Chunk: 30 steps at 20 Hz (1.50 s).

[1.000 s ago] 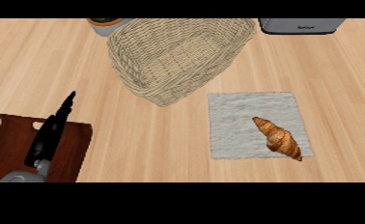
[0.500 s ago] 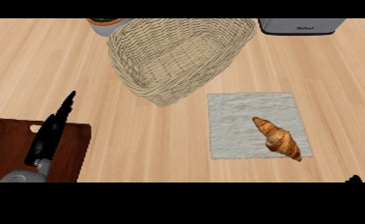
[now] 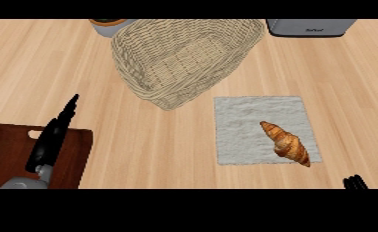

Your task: Pick the croissant from the placemat and place it in the basket

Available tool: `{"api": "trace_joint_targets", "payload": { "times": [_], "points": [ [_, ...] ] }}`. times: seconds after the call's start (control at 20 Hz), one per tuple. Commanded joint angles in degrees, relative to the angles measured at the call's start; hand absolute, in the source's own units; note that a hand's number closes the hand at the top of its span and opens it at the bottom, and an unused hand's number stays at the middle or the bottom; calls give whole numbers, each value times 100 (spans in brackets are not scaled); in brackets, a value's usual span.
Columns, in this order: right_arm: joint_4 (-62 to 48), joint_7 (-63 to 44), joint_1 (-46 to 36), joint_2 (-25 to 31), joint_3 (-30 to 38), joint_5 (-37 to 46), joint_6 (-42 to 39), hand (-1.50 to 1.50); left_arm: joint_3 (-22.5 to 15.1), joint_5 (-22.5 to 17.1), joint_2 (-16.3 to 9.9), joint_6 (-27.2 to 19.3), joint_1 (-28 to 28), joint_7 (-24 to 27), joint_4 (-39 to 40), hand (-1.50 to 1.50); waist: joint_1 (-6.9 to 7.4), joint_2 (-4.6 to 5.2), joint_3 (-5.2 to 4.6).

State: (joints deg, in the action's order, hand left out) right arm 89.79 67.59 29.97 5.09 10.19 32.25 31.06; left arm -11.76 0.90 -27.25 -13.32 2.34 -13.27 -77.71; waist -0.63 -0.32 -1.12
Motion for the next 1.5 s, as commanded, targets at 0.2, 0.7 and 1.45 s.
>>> {"api": "trace_joint_targets", "payload": {
  "times": [0.2,0.7,1.45],
  "points": [
    [-619,264,-779,-248,-213,338,604,-150,32,212,126,55,117,76,300,0,46,33,115],
    [-1472,-127,-1600,-305,-193,619,1011,-150,149,178,129,227,120,-34,122,0,82,37,121],
    [-2091,-718,-2527,68,-169,718,922,-150,377,584,430,267,-93,-337,-414,0,77,28,114]
  ]
}}
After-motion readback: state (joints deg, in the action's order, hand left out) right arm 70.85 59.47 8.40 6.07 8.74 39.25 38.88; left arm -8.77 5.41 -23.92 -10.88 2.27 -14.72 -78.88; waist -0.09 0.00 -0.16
